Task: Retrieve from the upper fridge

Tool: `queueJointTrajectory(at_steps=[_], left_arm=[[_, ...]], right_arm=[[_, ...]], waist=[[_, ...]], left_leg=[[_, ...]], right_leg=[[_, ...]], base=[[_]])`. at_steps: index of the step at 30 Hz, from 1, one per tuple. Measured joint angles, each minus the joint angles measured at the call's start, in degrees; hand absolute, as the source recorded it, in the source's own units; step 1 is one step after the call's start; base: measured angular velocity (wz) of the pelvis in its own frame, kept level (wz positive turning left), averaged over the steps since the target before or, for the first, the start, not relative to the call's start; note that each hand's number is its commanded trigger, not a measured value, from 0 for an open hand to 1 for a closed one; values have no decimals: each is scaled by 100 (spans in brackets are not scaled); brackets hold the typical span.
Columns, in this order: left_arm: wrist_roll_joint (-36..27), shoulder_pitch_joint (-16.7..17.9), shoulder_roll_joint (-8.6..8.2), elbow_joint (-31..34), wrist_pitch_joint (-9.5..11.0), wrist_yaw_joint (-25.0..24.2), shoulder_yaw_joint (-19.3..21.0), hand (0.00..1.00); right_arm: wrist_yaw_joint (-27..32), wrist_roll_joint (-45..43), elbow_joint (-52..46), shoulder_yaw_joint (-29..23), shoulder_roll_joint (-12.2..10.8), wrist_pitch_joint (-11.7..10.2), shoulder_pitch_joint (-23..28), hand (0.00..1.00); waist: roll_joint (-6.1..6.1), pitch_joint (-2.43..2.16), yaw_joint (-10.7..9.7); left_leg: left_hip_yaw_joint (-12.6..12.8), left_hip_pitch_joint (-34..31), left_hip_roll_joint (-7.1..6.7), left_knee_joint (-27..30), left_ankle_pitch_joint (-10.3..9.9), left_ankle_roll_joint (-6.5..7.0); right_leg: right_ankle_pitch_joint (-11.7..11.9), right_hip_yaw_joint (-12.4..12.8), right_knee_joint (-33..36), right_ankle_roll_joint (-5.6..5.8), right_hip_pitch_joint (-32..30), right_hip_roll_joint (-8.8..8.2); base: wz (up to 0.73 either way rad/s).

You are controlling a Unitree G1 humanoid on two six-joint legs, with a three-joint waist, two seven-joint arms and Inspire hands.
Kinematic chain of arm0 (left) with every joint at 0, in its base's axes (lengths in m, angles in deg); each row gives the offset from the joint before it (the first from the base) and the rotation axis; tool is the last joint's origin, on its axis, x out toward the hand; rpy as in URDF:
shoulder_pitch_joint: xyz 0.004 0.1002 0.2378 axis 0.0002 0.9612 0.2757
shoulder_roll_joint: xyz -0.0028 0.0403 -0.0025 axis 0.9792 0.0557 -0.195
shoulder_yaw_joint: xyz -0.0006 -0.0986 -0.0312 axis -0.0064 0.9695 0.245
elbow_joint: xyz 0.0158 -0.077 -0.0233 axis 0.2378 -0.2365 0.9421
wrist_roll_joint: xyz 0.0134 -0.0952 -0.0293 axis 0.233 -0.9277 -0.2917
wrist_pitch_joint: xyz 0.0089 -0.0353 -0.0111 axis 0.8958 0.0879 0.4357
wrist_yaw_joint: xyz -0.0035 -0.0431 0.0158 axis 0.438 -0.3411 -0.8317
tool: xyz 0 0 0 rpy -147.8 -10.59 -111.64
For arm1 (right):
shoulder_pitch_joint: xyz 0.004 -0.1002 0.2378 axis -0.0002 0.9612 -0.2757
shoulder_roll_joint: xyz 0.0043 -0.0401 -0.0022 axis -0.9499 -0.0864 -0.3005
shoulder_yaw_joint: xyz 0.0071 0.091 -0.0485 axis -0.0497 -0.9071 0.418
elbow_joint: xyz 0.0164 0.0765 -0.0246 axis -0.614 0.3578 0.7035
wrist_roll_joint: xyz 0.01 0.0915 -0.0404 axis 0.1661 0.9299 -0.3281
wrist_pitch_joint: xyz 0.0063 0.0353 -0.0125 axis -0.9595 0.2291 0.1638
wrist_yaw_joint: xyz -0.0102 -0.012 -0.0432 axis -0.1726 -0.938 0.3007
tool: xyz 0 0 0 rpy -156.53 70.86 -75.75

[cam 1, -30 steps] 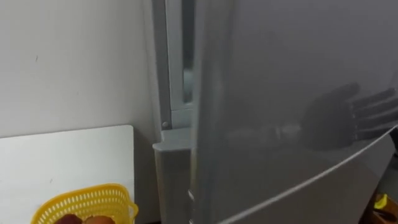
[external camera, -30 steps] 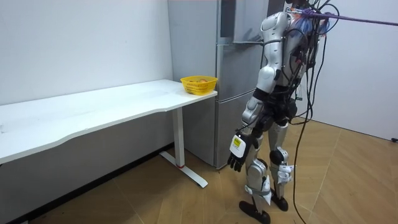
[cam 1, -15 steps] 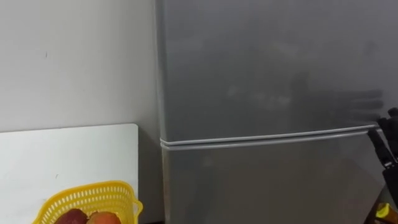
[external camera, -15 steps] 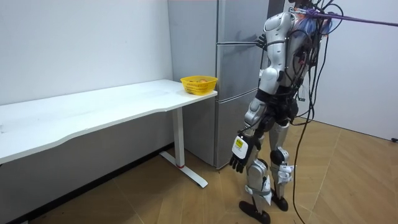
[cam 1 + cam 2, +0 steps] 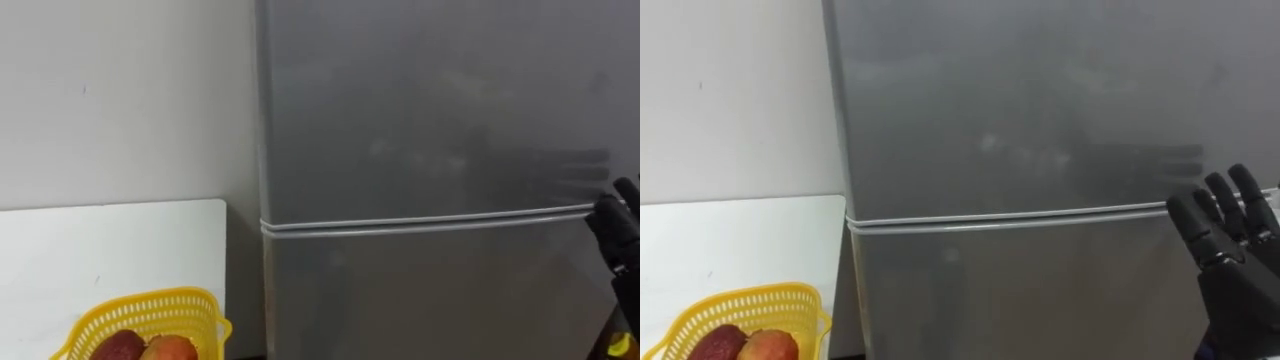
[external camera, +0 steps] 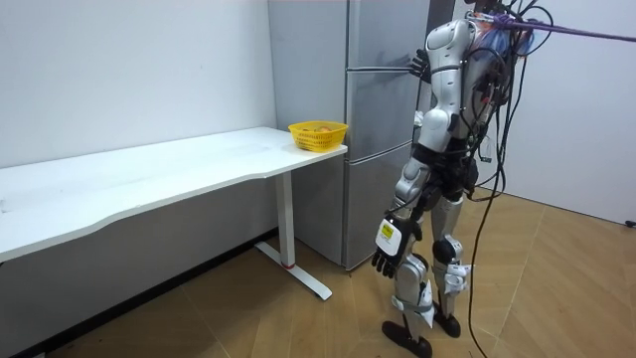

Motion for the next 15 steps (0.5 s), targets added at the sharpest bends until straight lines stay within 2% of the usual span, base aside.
queueJointTrajectory(at_steps=[3, 8, 15], left_arm=[[-3, -25, 29, 12, 4, -1, -124, 0], [-5, -31, 31, 39, 43, 74, -131, 0], [6, -28, 74, 50, 47, 295, -125, 0]], right_arm=[[81, -586, 26, 39, 1, -77, 1, 0], [390, -1194, 24, 30, -22, -114, 1, 0], [1439, -2154, 101, 73, -50, -82, 196, 0]], waist=[[13, 17, 18], [27, -4, 15], [49, -11, -27]], left_leg=[[27, 9, 16, 46, -1, 0], [-2, -6, 17, 55, -3, 2], [-77, -16, 0, 50, -5, 8]], right_leg=[[4, 37, 15, -6, -10, 0], [4, 42, 25, -4, -6, -7], [9, -121, 8, 18, 86, -29]], base=[[-4], [2], [13]])
